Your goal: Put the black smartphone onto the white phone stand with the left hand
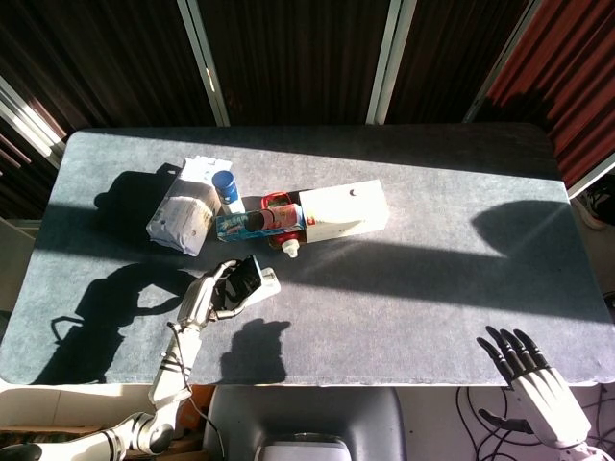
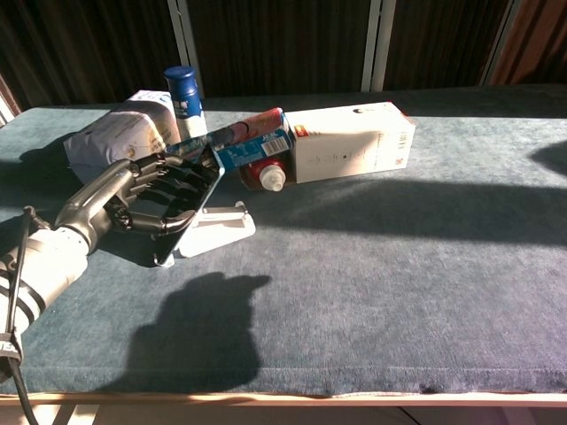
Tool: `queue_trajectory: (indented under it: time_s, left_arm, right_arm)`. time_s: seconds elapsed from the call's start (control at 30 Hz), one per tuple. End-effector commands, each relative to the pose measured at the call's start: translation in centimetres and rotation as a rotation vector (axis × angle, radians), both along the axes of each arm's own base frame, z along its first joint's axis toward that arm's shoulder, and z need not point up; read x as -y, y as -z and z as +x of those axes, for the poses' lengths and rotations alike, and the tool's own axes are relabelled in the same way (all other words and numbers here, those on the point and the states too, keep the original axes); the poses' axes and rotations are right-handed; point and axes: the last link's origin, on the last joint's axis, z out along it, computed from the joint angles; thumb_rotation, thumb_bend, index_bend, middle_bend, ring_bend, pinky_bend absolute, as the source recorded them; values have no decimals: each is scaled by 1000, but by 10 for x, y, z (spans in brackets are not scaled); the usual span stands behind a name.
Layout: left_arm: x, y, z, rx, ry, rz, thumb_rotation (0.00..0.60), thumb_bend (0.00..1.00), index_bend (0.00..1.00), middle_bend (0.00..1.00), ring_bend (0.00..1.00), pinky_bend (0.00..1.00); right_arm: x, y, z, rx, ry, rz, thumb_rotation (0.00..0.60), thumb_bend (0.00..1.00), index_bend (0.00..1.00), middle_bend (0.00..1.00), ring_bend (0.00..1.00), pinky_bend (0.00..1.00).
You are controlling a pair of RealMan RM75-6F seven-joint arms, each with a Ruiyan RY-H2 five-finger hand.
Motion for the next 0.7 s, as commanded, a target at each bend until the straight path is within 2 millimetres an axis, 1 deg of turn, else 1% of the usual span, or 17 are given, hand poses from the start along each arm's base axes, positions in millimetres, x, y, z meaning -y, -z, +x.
queue_trajectory:
  time_s: [0.03, 0.07, 0.13, 0.23, 0.3, 0.5, 0.57, 0.63, 0.7]
  left_arm:
    - [0, 1, 0, -5, -4, -9, 600, 356, 312, 513, 288, 238]
    - [0, 1, 0, -7, -5, -9, 600, 353, 295, 479, 265, 225]
    - [-1, 1, 0, -6, -10, -7, 600, 346, 238, 370, 196, 184]
    - [-2, 1, 1, -4, -15, -3, 600, 343, 167, 264, 130, 132]
    - [-2, 1, 2, 1, -19, 3, 600, 343, 130, 218, 96, 109]
    - [-2, 1, 2, -6, -18, -4, 600, 341, 83, 159, 43, 69]
    - [-2, 1, 2, 0, -18, 0, 600, 343, 60, 113, 18, 56]
    - [-3, -1, 2, 0, -15, 7, 600, 338, 21, 28, 0, 43]
    - [-3, -3, 2, -3, -9, 17, 600, 330, 3, 1, 0, 30]
  right_arm:
    - [0, 0, 0, 1, 0, -1, 600, 249, 0, 0, 0, 0]
    - [0, -1, 0, 2, 0, -1, 600, 249, 0, 0, 0, 0]
    - [0, -1, 0, 3, -1, -3, 600, 249, 0, 0, 0, 0]
    - [0, -1, 0, 4, -1, -3, 600, 249, 0, 0, 0, 0]
    - [0, -1, 0, 4, -3, -3, 600, 249, 0, 0, 0, 0]
    - [-1, -2, 0, 6, -3, -6, 600, 249, 0, 0, 0, 0]
    - [-1, -2, 0, 5, -3, -5, 600, 249, 0, 0, 0, 0]
    - [-1, -2, 0, 6, -3, -5, 600, 248, 0, 0, 0, 0]
    - [-1, -2, 0, 6, -3, -6, 600, 248, 0, 0, 0, 0]
